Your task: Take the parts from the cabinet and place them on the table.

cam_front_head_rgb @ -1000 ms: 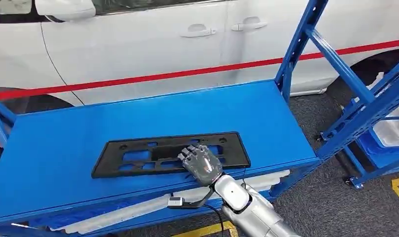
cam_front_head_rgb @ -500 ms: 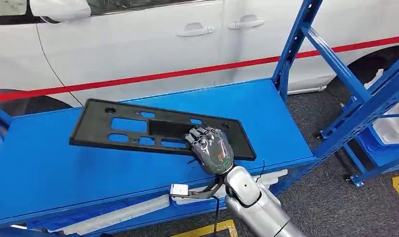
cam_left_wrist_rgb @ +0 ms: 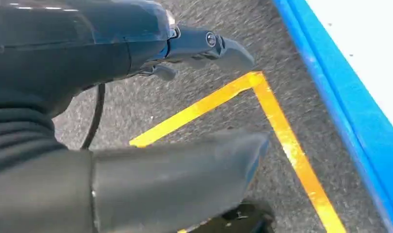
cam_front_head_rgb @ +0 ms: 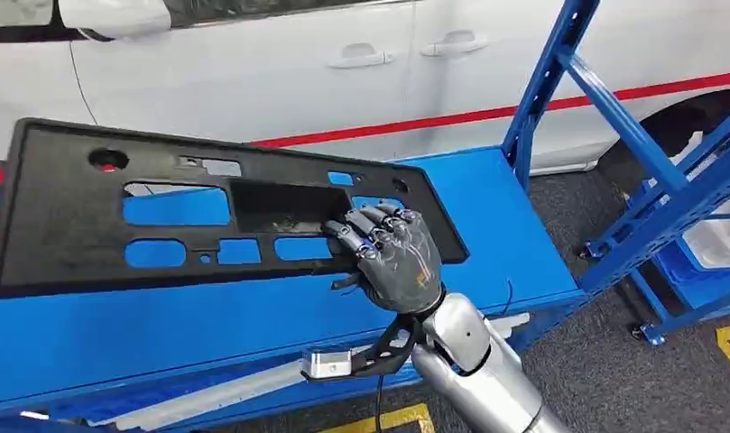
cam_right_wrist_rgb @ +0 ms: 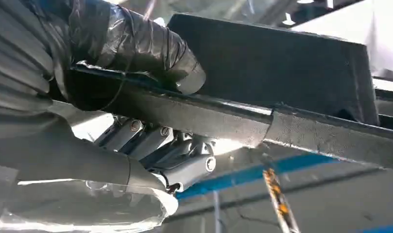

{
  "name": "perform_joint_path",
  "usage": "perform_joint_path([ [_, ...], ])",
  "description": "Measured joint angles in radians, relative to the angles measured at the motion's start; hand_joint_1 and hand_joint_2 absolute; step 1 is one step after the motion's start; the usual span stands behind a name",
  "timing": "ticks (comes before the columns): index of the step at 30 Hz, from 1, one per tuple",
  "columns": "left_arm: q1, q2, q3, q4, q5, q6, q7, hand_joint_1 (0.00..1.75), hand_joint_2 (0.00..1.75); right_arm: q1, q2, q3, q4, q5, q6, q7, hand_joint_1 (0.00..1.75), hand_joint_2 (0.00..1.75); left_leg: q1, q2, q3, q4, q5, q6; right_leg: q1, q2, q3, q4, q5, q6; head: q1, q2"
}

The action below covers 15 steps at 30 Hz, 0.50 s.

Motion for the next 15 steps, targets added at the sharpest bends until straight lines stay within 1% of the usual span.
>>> perform_joint_path([
  [1,0.001,0.0,0.0,0.0,0.0,-0.004,-0.001,0.0,1.75,0.001,-0.001,0.0,-0.016,0.0,-0.001,-0.003,1.75,1.75,0.006,0.003,0.004,-0.008,0.006,0.008,-0.005,0.0,-0.004,0.015,-0.013,0.005,0.0,0.0],
  [2,0.001,0.0,0.0,0.0,0.0,-0.005,-0.002,0.0,1.75,0.0,-0.002,0.0,-0.028,-0.001,-0.003,-0.005,1.75,1.75,0.005,0.002,0.005,-0.01,0.007,0.014,-0.004,-0.001,-0.018,0.047,-0.037,0.009,0.0,0.0],
  [3,0.0,0.0,0.0,0.0,0.0,-0.007,-0.003,0.0,1.75,0.001,-0.004,0.0,-0.038,-0.001,-0.006,-0.007,1.75,1.75,0.005,0.003,0.004,-0.009,0.006,0.021,-0.005,0.0,-0.053,0.119,-0.08,0.013,0.0,0.0],
  [4,0.001,0.002,0.0,0.0,0.001,-0.012,-0.004,0.0,1.75,0.003,-0.005,0.0,-0.044,-0.002,-0.01,-0.01,1.75,1.75,0.004,0.003,0.004,-0.009,0.006,0.022,-0.006,0.0,-0.093,0.203,-0.119,0.017,0.0,0.0],
  [5,0.001,0.003,0.0,0.0,0.004,-0.018,-0.005,0.0,1.75,0.007,-0.007,0.001,-0.049,-0.003,-0.01,-0.012,1.75,1.75,0.004,0.004,0.003,-0.009,0.005,0.023,-0.007,0.0,-0.13,0.277,-0.145,0.019,0.0,0.0],
  [6,0.001,0.003,0.0,0.0,0.006,-0.022,-0.005,0.0,1.75,0.011,-0.008,0.001,-0.052,-0.005,-0.011,-0.012,1.75,1.75,0.004,0.004,0.004,-0.009,0.005,0.023,-0.008,-0.001,-0.148,0.312,-0.145,0.021,0.0,0.0],
  [7,0.003,0.003,0.001,0.0,0.007,-0.026,-0.005,0.0,1.75,0.014,-0.01,0.002,-0.054,-0.006,-0.011,-0.013,1.75,1.75,0.004,0.003,0.005,-0.009,0.005,0.023,-0.01,-0.001,-0.141,0.294,-0.122,0.021,0.0,0.0],
  [8,0.003,0.003,0.001,0.0,0.008,-0.031,-0.006,0.0,1.75,0.015,-0.011,0.003,-0.055,-0.008,-0.011,-0.013,1.75,1.75,0.004,0.002,0.007,-0.009,0.004,0.022,-0.011,-0.001,-0.111,0.232,-0.08,0.019,0.0,0.0],
  [9,0.003,0.003,0.001,0.0,0.01,-0.037,-0.008,0.0,1.75,0.016,-0.012,0.004,-0.059,-0.011,-0.011,-0.014,1.75,1.75,0.004,0.001,0.009,-0.008,0.003,0.02,-0.011,-0.002,-0.067,0.145,-0.035,0.015,0.0,0.0],
  [10,0.003,0.003,0.001,0.0,0.013,-0.039,-0.009,0.0,1.75,0.015,-0.012,0.006,-0.063,-0.013,-0.01,-0.016,1.75,1.75,0.004,0.0,0.013,-0.008,0.001,0.017,-0.01,-0.002,-0.016,0.047,0.007,0.009,0.0,0.0],
  [11,0.004,0.003,0.001,0.0,0.014,-0.042,-0.01,0.0,1.75,0.015,-0.013,0.008,-0.066,-0.014,-0.011,-0.018,1.75,1.75,0.002,0.0,0.011,-0.007,-0.001,0.013,-0.007,-0.002,0.006,0.004,-0.005,0.002,0.0,0.0],
  [12,0.003,0.003,0.001,0.0,0.014,-0.045,-0.011,0.0,1.75,0.016,-0.013,0.01,-0.069,-0.016,-0.011,-0.022,1.75,1.75,-0.003,0.0,0.008,-0.005,-0.001,0.005,-0.001,-0.002,0.001,-0.001,0.0,0.0,0.0,0.0],
  [13,0.004,0.003,0.001,0.0,0.014,-0.045,-0.012,0.0,1.75,0.019,-0.013,0.013,-0.069,-0.017,-0.011,-0.024,1.75,1.75,-0.001,0.0,0.008,-0.006,0.0,0.0,0.001,-0.001,0.0,-0.001,0.0,-0.002,0.0,0.0],
  [14,0.005,0.003,0.001,0.0,0.011,-0.044,-0.013,0.0,1.75,0.022,-0.013,0.017,-0.069,-0.02,-0.01,-0.024,1.75,1.75,-0.001,0.0,0.011,-0.01,0.001,-0.006,0.002,0.001,0.0,0.0,-0.001,-0.007,0.0,0.0],
  [15,0.005,0.003,0.001,0.0,-0.001,-0.032,-0.013,0.0,1.75,0.024,-0.013,0.019,-0.069,-0.023,-0.01,-0.027,1.75,1.75,-0.001,0.0,0.014,-0.014,0.001,-0.013,-0.001,0.001,0.002,-0.005,0.002,-0.014,0.0,0.0],
])
